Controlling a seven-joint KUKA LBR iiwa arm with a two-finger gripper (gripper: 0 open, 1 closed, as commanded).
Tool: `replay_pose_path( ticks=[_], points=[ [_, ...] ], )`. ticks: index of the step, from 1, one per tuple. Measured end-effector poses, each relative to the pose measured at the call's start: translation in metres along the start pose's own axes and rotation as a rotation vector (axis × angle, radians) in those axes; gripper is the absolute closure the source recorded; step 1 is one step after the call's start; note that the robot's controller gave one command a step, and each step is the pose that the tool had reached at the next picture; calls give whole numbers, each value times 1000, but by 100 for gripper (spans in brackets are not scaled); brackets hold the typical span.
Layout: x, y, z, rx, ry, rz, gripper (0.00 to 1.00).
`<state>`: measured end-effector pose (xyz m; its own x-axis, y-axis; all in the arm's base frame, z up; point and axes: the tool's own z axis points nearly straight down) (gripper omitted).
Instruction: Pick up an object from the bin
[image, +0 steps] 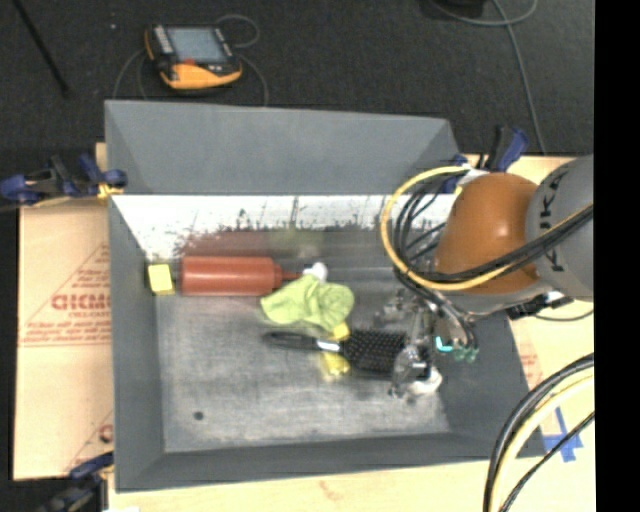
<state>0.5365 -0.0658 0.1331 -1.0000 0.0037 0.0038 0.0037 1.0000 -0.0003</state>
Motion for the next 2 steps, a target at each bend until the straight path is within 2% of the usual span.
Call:
replay_pose_path(
  ticks=[1, 2],
  points=[
    [-1, 0, -3, 1, -6, -2, 0],
    [-19, -13, 41, -2, -10, 133, 0]
  ],
)
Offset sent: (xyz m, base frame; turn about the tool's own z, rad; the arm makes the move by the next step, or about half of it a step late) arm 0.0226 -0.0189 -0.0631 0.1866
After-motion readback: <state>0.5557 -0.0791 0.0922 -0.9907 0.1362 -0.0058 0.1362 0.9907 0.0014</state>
